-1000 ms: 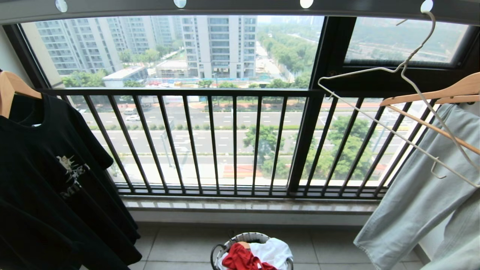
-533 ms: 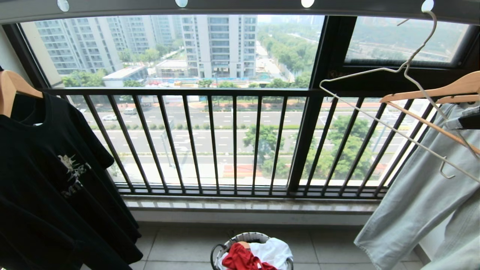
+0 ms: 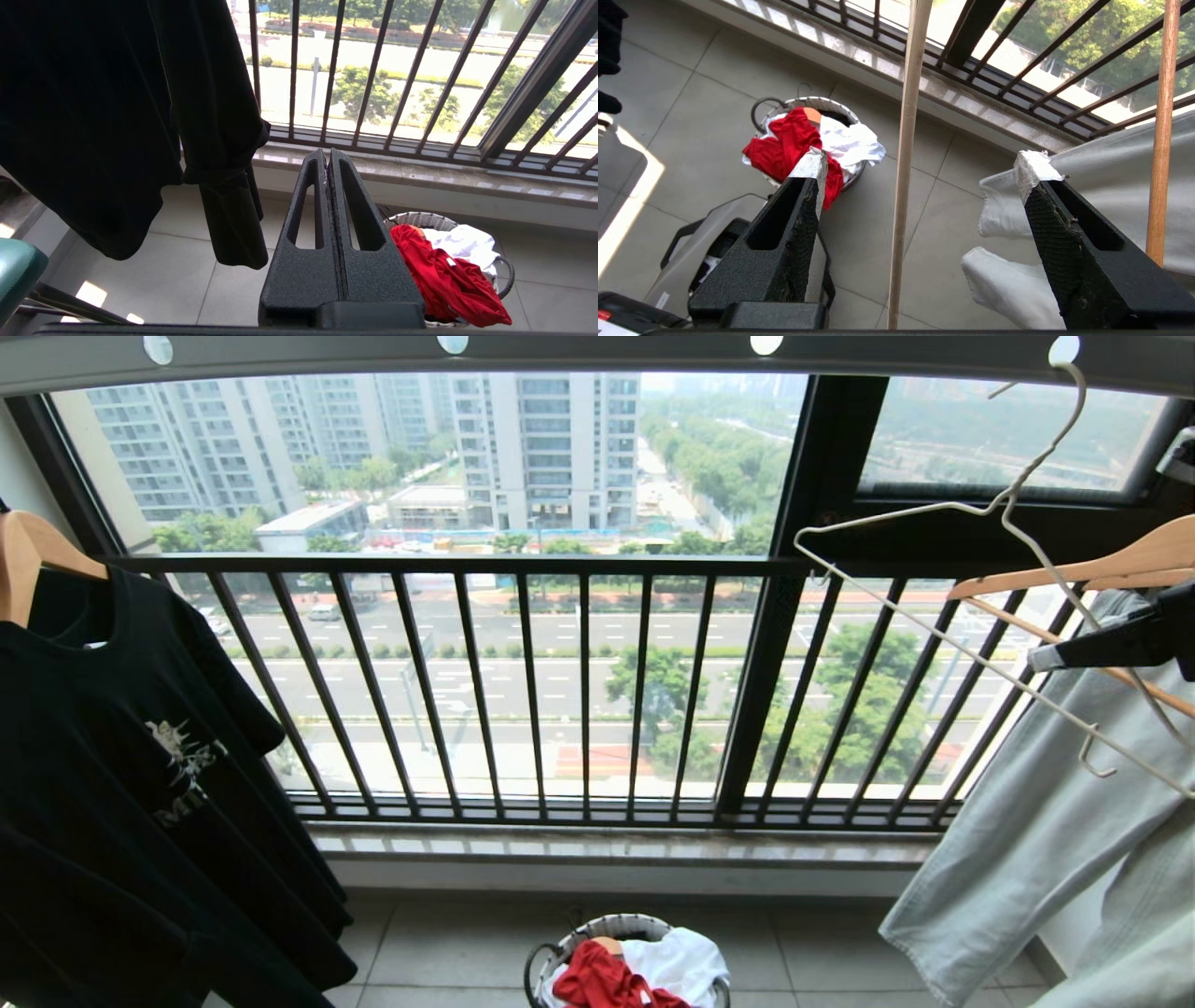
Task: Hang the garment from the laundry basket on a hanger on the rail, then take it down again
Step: Pick up the clothes rack on the clothesline
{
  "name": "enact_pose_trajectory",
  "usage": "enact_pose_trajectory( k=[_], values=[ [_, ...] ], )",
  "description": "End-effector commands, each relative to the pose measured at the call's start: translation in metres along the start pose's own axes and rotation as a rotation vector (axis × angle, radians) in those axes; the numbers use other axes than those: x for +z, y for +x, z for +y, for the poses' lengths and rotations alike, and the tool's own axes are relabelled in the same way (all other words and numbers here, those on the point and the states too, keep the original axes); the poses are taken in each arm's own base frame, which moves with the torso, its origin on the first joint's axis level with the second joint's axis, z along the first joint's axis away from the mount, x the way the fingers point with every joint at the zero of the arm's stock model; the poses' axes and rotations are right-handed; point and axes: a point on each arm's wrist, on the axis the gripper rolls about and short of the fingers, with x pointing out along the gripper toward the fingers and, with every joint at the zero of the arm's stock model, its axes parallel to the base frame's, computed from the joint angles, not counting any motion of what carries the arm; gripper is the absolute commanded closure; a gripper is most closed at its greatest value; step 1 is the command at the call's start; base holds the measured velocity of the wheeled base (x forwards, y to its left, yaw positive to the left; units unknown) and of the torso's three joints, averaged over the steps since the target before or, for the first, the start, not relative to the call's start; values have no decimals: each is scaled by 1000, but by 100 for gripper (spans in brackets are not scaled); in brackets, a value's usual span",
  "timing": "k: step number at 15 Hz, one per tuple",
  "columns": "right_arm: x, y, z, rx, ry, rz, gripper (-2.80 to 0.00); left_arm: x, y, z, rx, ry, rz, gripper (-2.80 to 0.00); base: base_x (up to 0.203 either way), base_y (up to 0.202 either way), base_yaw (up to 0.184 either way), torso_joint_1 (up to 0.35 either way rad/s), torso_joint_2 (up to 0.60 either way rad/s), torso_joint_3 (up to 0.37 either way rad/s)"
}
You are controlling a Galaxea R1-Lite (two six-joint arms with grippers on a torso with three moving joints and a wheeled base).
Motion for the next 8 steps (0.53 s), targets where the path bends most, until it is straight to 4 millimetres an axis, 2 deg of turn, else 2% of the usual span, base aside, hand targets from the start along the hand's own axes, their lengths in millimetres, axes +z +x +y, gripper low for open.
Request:
enact_pose_trajectory(
  k=[1, 8],
  values=[
    [-6, 7, -3, 34, 21, 25, -280, 0, 0, 0, 1, -1, 1, 0, 0, 0, 0, 0, 0, 0],
    [-19, 30, -8, 30, 18, -5, -280, 0, 0, 0, 1, -1, 1, 0, 0, 0, 0, 0, 0, 0]
  ],
)
